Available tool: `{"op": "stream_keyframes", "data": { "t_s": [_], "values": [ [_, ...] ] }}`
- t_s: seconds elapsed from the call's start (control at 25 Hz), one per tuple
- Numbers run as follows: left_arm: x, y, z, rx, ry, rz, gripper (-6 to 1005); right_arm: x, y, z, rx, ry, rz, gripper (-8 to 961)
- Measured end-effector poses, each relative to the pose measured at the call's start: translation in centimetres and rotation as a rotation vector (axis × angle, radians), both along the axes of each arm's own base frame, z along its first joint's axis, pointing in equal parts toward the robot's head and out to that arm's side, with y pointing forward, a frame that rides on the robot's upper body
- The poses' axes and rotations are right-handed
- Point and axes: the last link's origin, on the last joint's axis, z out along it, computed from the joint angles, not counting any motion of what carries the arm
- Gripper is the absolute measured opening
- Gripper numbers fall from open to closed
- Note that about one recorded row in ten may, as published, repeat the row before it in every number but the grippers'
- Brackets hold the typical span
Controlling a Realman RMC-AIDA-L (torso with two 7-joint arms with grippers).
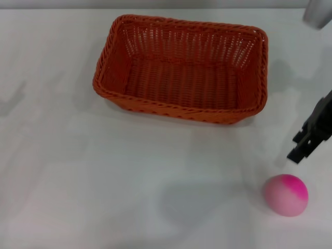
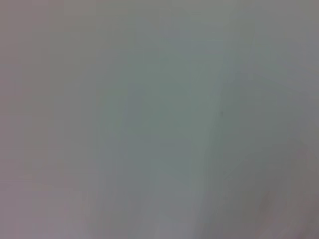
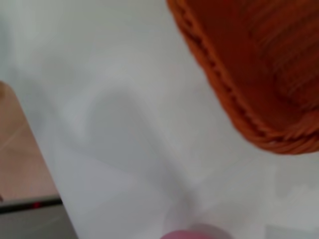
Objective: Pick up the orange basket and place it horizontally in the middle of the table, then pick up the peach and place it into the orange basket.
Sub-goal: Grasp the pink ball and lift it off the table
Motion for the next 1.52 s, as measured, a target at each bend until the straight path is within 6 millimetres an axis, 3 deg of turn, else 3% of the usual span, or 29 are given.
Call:
{"op": "stream_keyframes", "data": {
  "t_s": [0.36,1.04,1.28,1.52],
  "values": [
    [-0.6,-0.7,-0.2,0.003,0.015,0.01,878,0.4,-1.4,-3.0,-0.071,-0.072,-0.043,637],
    [-1.5,-1.7,-0.5,0.0,0.03,0.034,880,1.2,-2.5,-5.1,-0.117,-0.112,-0.03,615],
    [-1.7,-2.0,-0.4,0.002,0.029,0.043,880,1.0,-2.6,-5.1,-0.135,-0.078,-0.01,377],
    [-1.8,-2.3,-0.4,0.004,0.026,0.046,879,-0.5,-2.5,-5.3,-0.162,0.02,0.027,239]
  ]
}}
